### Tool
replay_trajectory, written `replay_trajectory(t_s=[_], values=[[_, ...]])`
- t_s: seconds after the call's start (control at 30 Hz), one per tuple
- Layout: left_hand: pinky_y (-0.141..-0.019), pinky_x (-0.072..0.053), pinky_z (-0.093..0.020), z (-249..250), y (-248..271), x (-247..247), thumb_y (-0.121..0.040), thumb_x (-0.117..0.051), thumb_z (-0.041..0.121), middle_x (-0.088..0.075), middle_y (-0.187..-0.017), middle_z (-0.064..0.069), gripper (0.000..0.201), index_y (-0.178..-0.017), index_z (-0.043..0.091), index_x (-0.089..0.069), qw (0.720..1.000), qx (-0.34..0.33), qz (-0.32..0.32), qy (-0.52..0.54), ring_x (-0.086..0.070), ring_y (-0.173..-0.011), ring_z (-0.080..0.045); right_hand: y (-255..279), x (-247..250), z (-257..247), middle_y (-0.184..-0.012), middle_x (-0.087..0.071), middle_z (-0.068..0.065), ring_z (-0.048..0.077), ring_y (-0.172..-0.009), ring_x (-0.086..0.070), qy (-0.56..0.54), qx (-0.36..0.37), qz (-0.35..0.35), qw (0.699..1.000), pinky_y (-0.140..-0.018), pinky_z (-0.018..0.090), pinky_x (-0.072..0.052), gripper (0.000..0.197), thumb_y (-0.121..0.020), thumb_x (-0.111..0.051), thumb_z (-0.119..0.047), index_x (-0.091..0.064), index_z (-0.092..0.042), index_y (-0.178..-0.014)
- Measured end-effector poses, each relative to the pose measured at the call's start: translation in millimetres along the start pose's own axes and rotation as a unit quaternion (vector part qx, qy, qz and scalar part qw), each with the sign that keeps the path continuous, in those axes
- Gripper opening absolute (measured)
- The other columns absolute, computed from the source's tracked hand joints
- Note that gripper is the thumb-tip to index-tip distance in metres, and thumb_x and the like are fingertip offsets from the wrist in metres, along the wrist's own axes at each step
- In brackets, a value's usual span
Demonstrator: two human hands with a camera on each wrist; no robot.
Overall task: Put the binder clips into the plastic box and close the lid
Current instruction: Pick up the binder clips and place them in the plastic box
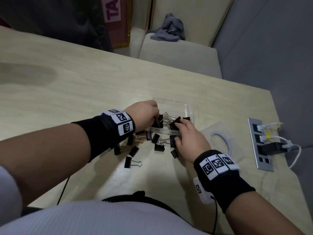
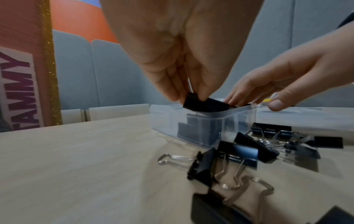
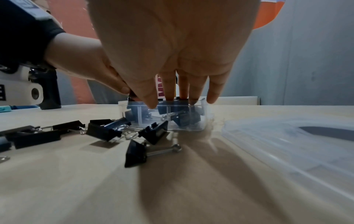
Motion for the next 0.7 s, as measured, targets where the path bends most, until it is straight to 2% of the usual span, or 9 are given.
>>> replay_trajectory(t_s=[0.13,0.27,0.33,0.43,0.53,0.7], values=[[-0.085,-0.051,-0.030,-5.5,4.5,7.0,-0.088,-0.060,0.022,-0.061,-0.120,0.003,0.019,-0.098,0.014,-0.074,0.998,-0.007,0.047,0.034,-0.065,-0.098,-0.019,0.4,0.5,3.5,-0.154,-0.029,-0.001,0.024,-0.123,-0.052,-0.005,0.006,-0.005,1.000,-0.102,0.037,-0.043,0.052,-0.090,-0.051,-0.025,-0.041,-0.020,-0.141],[-0.085,-0.051,-0.033,-10.2,5.2,3.6,-0.085,-0.065,0.020,-0.063,-0.117,0.003,0.013,-0.091,0.014,-0.075,0.998,-0.012,0.050,0.047,-0.065,-0.098,-0.019,2.6,-3.3,5.4,-0.154,-0.028,-0.002,0.023,-0.125,-0.051,-0.005,0.012,-0.017,1.000,-0.103,0.039,-0.042,0.053,-0.090,-0.051,-0.025,-0.039,-0.022,-0.141],[-0.086,-0.051,-0.033,-10.7,4.7,2.7,-0.086,-0.064,0.019,-0.062,-0.119,0.002,0.014,-0.097,0.015,-0.073,0.998,-0.006,0.045,0.038,-0.064,-0.102,-0.020,4.5,-4.6,6.0,-0.154,-0.028,-0.003,0.024,-0.125,-0.050,0.003,0.016,-0.023,1.000,-0.104,0.040,-0.041,0.052,-0.089,-0.051,-0.025,-0.040,-0.023,-0.140],[-0.089,-0.049,-0.034,-10.8,2.9,1.0,-0.090,-0.057,0.019,-0.059,-0.125,0.000,0.025,-0.114,0.020,-0.064,1.000,0.017,0.022,0.011,-0.058,-0.110,-0.024,7.2,-5.4,5.2,-0.153,-0.030,-0.003,0.024,-0.127,-0.048,0.020,0.024,-0.033,0.999,-0.106,0.041,-0.038,0.049,-0.088,-0.053,-0.025,-0.043,-0.022,-0.137],[-0.094,-0.046,-0.041,-4.9,2.6,-2.5,-0.091,-0.051,0.019,-0.057,-0.130,0.002,0.038,-0.128,0.026,-0.055,0.999,-0.006,0.004,-0.045,-0.051,-0.120,-0.026,9.5,-3.2,4.8,-0.153,-0.031,-0.002,0.021,-0.132,-0.043,0.024,0.027,-0.034,0.999,-0.111,0.042,-0.031,0.049,-0.090,-0.052,-0.026,-0.043,-0.022,-0.138],[-0.100,-0.041,-0.043,0.1,6.5,-12.1,-0.094,-0.044,0.032,-0.051,-0.141,0.010,0.041,-0.134,0.031,-0.051,0.991,-0.043,-0.043,-0.118,-0.044,-0.129,-0.020,13.2,-1.4,6.5,-0.150,-0.036,0.000,0.021,-0.137,-0.035,0.024,0.042,-0.008,0.999,-0.112,0.042,-0.027,0.049,-0.089,-0.054,-0.024,-0.045,-0.021,-0.138]])
Point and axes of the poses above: each hand's wrist, its own y-axis away from the middle knuckle, its own x-axis out of the back of the hand, z = x × y, the point moved 4 cm from there along -y, towards the middle knuckle
